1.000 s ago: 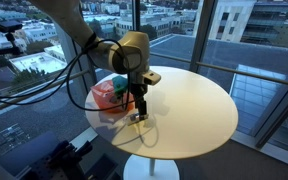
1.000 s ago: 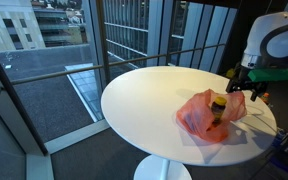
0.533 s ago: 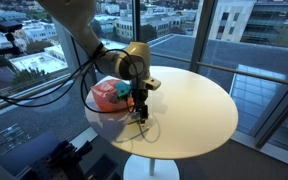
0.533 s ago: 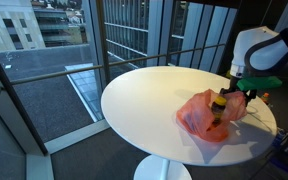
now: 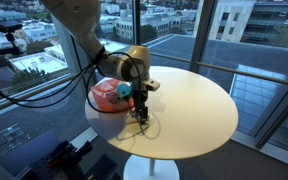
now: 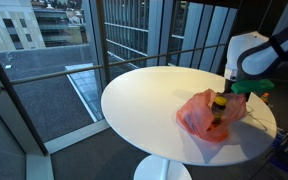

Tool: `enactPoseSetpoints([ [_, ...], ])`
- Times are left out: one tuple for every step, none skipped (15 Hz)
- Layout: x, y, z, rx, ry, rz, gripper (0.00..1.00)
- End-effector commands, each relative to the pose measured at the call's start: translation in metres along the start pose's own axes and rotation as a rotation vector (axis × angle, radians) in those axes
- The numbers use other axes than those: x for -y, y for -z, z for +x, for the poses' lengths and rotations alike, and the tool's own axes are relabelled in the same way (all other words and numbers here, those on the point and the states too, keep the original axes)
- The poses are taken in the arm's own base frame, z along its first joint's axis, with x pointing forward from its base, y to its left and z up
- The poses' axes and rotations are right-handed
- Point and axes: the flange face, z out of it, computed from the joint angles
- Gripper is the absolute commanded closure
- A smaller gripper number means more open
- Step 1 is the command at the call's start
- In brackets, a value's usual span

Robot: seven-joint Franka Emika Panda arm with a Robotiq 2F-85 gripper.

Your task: Put the white bottle in the plastic bag

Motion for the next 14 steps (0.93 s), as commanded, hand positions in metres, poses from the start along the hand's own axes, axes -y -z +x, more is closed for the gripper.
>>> enactPoseSetpoints([
  [-0.006, 0.015, 0.008, -0.027, -0.013, -0.001, 0.53],
  [-0.009, 0.021, 0.010, -0.033, -0.025, 0.005, 0.62],
  [-0.011, 0.026, 0.011, -0.038, -0.032, 0.012, 0.68],
  [-0.013, 0.031, 0.013, -0.043, -0.043, 0.018, 0.74],
  [-0.015, 0.036, 0.014, -0.051, -0.053, 0.020, 0.74],
  [-0.017, 0.042, 0.015, -0.060, -0.061, 0.024, 0.74],
  [-0.019, 0.049, 0.015, -0.069, -0.068, 0.028, 0.74],
  [-0.019, 0.055, 0.015, -0.078, -0.075, 0.032, 0.74],
  [-0.018, 0.062, 0.015, -0.087, -0.079, 0.038, 0.74],
  [-0.016, 0.069, 0.013, -0.099, -0.082, 0.044, 0.74],
  [-0.014, 0.075, 0.012, -0.110, -0.083, 0.048, 0.74],
  [-0.011, 0.083, 0.010, -0.124, -0.089, 0.052, 0.74],
  [-0.008, 0.091, 0.008, -0.136, -0.095, 0.057, 0.74],
  [-0.004, 0.098, 0.006, -0.147, -0.102, 0.064, 0.74],
])
